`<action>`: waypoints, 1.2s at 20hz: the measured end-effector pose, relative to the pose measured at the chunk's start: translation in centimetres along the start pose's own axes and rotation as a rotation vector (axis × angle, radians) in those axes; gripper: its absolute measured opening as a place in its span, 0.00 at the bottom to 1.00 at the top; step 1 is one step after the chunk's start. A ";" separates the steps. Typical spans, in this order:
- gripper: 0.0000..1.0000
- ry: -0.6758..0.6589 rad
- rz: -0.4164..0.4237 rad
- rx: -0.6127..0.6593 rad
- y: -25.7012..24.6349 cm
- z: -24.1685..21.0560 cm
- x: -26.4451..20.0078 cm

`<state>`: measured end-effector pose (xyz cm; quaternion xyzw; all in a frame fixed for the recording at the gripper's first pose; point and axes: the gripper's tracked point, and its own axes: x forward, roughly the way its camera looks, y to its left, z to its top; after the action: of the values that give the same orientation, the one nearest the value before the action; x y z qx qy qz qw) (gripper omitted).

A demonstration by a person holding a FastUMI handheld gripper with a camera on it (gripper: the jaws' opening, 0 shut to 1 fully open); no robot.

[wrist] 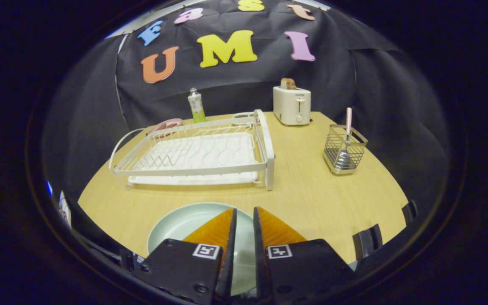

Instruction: Take the plate from the dish rack, then take the spoon from the basket and place it into the plate.

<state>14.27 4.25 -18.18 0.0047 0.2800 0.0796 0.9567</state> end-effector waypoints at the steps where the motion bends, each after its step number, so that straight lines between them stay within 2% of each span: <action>1: 0.49 -0.019 -0.007 0.000 -0.8 0.6 0.0; 2: 0.64 -0.036 -0.012 -0.009 -1.5 1.1 0.2; 4: 0.83 -0.080 -0.032 -0.003 -3.2 2.6 0.4; 7: 0.97 -0.130 -0.024 0.027 -5.3 4.7 0.8; 9: 1.00 -0.149 -0.050 0.019 -7.5 5.9 1.5; 14: 1.00 -0.295 -0.174 0.004 -14.2 11.7 3.0; 16: 1.00 -0.300 -0.208 0.003 -16.6 13.3 4.3; 21: 1.00 -0.281 -0.228 0.019 -21.3 16.6 8.8; 24: 1.00 -0.236 -0.199 0.111 -22.7 18.0 12.0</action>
<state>37.31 -15.65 -10.62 0.0390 0.1686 -0.0324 0.9844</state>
